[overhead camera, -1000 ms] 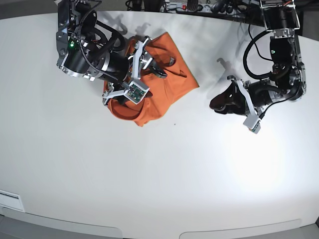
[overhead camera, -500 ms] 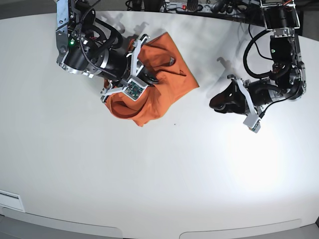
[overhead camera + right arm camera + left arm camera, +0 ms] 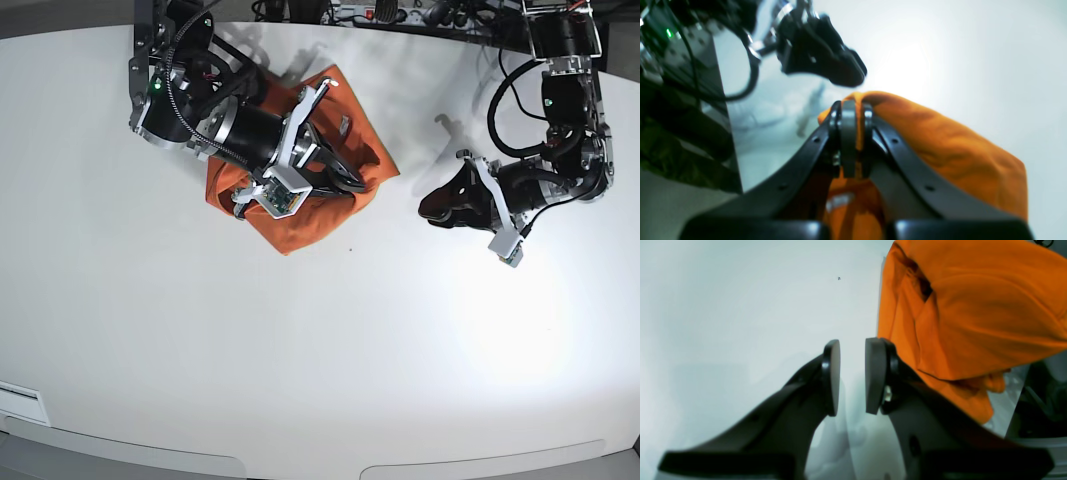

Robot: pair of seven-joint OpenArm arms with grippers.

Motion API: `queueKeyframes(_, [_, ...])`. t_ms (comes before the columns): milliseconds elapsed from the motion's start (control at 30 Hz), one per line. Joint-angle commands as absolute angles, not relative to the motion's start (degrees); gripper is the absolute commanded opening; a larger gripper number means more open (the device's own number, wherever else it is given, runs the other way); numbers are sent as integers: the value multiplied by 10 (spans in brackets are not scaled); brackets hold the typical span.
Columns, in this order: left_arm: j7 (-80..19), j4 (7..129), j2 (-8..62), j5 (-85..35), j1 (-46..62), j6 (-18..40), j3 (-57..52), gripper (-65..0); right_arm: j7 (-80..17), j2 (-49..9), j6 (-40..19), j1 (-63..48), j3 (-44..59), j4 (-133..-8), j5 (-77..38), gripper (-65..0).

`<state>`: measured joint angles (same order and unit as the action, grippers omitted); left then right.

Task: Fold the T-shirt properly
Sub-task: 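Lower the folded end onto the bundle and open the right gripper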

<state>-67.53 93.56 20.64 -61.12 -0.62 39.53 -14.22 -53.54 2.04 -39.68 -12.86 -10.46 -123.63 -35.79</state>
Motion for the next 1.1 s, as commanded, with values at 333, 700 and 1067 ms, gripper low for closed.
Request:
queueKeyframes(333, [-665, 945, 213, -637, -14, 400, -145, -498, -516, 90, -400, -108, -105, -1174, -370, -650])
queueKeyframes(700, [-665, 945, 213, -637, -15, 400, -145, -498, -630, 90, -400, -13, -185, -1101, -458, -258])
queueKeyframes(1067, [-665, 945, 243, -637, -15, 400, -145, -498, -775, 39, -400, -91, -201, -1221, -435, -323])
